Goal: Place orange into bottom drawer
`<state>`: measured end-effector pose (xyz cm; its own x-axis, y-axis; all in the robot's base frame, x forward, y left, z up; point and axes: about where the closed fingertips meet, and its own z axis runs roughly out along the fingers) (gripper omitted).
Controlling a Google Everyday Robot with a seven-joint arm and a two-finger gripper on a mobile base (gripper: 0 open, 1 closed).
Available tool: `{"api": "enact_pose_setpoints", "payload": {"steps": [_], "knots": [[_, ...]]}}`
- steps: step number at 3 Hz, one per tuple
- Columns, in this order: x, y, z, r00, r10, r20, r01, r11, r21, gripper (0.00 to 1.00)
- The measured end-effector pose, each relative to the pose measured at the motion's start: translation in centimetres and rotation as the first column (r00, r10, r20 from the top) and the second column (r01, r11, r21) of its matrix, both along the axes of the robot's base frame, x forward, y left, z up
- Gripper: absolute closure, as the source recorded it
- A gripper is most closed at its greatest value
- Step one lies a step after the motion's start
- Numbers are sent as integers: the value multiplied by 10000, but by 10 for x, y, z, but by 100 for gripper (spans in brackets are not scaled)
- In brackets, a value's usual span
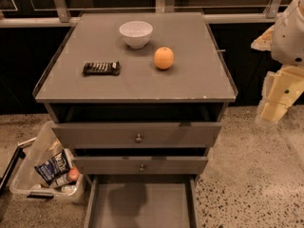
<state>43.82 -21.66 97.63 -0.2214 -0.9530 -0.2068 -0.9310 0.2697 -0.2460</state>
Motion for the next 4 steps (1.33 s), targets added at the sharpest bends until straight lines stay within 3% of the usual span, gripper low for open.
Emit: {"api": "enact_pose_setpoints", "payload": {"steps": [1, 2, 3, 4], "knots": [[0, 0, 0, 10000, 1, 2, -1, 10000, 3, 0], [12, 22, 8, 9994, 93, 333, -108, 9989, 465, 0], [27, 52, 15, 9954, 543, 786, -605, 9950, 791, 0], [46, 75, 18, 9867, 977, 1302, -1163, 9828, 1437, 0]]}}
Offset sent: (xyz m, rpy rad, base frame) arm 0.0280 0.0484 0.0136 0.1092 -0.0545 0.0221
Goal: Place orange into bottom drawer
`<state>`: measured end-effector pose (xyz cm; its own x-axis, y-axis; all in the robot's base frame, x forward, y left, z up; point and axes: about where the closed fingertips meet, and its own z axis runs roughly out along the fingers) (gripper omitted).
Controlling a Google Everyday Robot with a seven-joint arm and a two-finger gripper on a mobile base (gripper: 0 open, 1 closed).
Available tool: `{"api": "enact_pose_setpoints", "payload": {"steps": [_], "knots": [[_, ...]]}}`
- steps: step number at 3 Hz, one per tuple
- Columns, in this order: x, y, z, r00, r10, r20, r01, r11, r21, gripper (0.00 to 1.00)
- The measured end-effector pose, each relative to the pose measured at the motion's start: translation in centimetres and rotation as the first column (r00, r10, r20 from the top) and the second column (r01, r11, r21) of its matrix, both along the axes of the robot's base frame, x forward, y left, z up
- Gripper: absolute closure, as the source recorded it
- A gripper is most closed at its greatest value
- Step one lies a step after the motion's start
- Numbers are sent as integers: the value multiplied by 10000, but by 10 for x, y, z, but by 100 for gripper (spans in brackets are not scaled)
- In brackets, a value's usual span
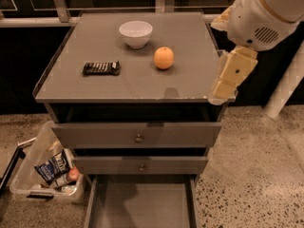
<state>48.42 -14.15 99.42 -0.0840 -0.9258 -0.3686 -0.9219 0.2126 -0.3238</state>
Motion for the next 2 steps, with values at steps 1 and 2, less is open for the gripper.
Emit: {"api": "enact_pose_setpoints", "payload": {"steps": [1, 2], "knots": [[28, 9, 3, 9983, 219, 547, -285, 9919, 1239, 0], [67, 23, 3, 9951, 86, 984, -333, 9670, 2527, 0]]}}
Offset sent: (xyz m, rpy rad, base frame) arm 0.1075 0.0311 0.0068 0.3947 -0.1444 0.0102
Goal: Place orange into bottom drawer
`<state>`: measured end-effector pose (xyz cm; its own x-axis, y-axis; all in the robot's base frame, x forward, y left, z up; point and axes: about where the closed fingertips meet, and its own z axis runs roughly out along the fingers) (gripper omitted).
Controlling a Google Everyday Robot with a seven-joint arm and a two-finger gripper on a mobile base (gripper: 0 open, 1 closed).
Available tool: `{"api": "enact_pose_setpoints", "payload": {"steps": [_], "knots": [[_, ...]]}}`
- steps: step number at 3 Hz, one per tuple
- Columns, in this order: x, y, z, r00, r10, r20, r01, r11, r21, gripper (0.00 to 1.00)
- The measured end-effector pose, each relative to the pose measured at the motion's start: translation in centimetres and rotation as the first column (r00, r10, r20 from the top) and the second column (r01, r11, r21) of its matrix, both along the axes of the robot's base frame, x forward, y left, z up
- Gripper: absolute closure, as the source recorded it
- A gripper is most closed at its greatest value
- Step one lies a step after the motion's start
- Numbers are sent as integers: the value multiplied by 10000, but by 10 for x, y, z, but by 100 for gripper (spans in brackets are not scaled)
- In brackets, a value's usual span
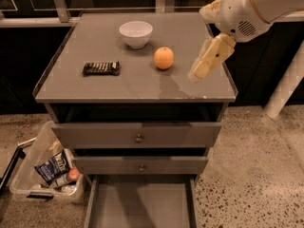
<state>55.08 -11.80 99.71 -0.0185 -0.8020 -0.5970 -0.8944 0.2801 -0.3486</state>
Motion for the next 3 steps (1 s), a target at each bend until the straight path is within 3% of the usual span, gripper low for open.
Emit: {"api": "enact_pose_setpoints", "payload": {"steps": [1, 3], "knots": [[0, 4, -2, 10000, 73, 7, -73, 10000, 23, 0], [35, 25, -31, 9993, 212, 321, -229, 9983, 542, 0]]}}
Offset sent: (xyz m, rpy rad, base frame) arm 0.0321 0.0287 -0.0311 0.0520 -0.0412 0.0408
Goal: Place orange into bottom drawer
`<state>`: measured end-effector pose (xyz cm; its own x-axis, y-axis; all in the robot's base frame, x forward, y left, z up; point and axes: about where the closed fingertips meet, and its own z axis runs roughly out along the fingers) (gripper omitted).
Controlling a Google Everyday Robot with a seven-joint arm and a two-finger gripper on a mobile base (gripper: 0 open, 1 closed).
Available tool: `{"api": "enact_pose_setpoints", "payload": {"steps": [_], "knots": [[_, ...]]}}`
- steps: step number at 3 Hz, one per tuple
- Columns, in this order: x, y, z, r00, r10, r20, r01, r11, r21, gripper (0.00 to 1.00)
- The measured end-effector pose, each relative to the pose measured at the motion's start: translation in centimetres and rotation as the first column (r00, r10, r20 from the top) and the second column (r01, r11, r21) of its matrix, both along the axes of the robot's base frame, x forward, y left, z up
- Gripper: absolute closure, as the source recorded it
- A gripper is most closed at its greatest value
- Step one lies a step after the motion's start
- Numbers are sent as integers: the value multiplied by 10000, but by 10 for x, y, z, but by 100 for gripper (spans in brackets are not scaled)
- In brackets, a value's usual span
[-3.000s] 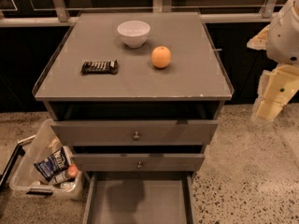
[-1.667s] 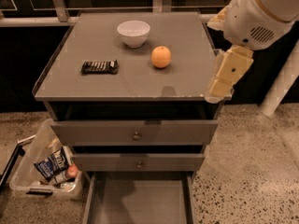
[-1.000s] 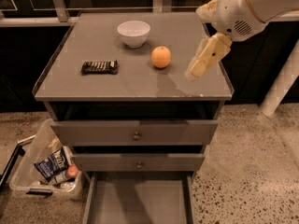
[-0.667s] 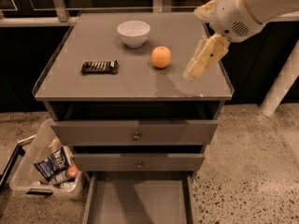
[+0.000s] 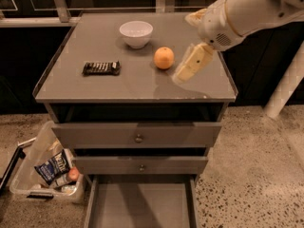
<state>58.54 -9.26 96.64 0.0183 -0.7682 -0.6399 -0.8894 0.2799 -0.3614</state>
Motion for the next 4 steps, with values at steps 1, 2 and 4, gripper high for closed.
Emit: {"api": "enact_pose_setpoints", "payload": {"steps": [1, 2, 4], "knots": [[28, 6, -24, 9999, -140, -72, 144, 9988, 476, 0], [55, 9, -49, 9989, -376, -266, 396, 9961, 790, 0], [94, 12, -75, 9962, -724, -490, 779, 9895, 1214, 0]]}}
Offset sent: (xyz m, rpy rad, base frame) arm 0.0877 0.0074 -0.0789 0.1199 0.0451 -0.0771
